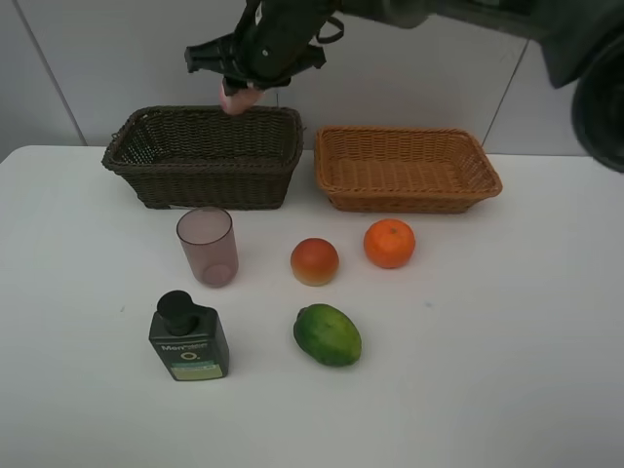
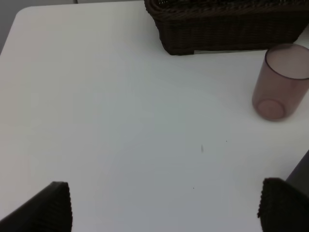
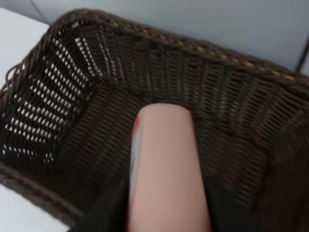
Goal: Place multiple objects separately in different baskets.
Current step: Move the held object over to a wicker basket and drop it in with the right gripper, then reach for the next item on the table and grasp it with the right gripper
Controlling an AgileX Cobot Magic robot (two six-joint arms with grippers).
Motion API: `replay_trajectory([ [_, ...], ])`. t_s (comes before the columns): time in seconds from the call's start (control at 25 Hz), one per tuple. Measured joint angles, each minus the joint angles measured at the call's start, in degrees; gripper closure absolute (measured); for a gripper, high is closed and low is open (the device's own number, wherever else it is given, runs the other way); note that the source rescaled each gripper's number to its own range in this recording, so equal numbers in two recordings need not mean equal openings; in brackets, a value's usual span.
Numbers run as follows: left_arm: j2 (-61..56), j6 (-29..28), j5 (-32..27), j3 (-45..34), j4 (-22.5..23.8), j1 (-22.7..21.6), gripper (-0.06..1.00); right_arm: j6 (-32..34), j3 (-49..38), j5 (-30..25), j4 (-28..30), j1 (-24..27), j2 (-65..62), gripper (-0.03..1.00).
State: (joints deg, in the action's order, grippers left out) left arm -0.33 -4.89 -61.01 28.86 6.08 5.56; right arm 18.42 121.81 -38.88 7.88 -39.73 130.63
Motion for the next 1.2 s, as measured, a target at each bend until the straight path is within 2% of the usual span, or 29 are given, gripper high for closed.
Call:
replay_trajectory([
  [0.24, 0.0, 0.0, 0.0, 0.0, 0.0, 0.0, -0.06, 0.0, 0.0, 5.2, 0.1, -0.2, 6.4, 0.97],
  [0.48, 0.0, 0.0, 0.0, 0.0, 0.0, 0.0, -0.06, 0.0, 0.0, 6.0, 1.0, -0.2, 8.8, 0.96],
  [0.52, 0.0, 0.0, 0.0, 0.0, 0.0, 0.0, -0.06, 0.0, 0.0, 6.0, 1.0, -0.2, 8.8, 0.92],
  [0.56, 0.0, 0.0, 0.0, 0.0, 0.0, 0.0, -0.06, 0.0, 0.0, 6.4, 1.0, -0.2, 8.8, 0.84],
  [0.6, 0.0, 0.0, 0.0, 0.0, 0.0, 0.0, -0.06, 0.0, 0.0, 6.7, 1.1, -0.2, 8.8, 0.74],
  [0.72, 0.0, 0.0, 0.0, 0.0, 0.0, 0.0, -0.06, 0.0, 0.0, 6.8, 1.1, -0.2, 8.8, 0.33],
  [0.8, 0.0, 0.0, 0.0, 0.0, 0.0, 0.0, -0.06, 0.0, 0.0, 6.8, 1.1, -0.2, 8.8, 0.14],
  [0.84, 0.0, 0.0, 0.0, 0.0, 0.0, 0.0, -0.06, 0.0, 0.0, 6.6, 1.1, -0.2, 8.7, 0.08],
  [1.04, 0.0, 0.0, 0.0, 0.0, 0.0, 0.0, -0.06, 0.0, 0.0, 1.9, 1.1, -0.2, 6.3, 0.01],
  [1.2, 0.0, 0.0, 0.0, 0.0, 0.0, 0.0, -0.06, 0.0, 0.1, -6.0, 1.2, -0.2, 2.0, 0.01],
])
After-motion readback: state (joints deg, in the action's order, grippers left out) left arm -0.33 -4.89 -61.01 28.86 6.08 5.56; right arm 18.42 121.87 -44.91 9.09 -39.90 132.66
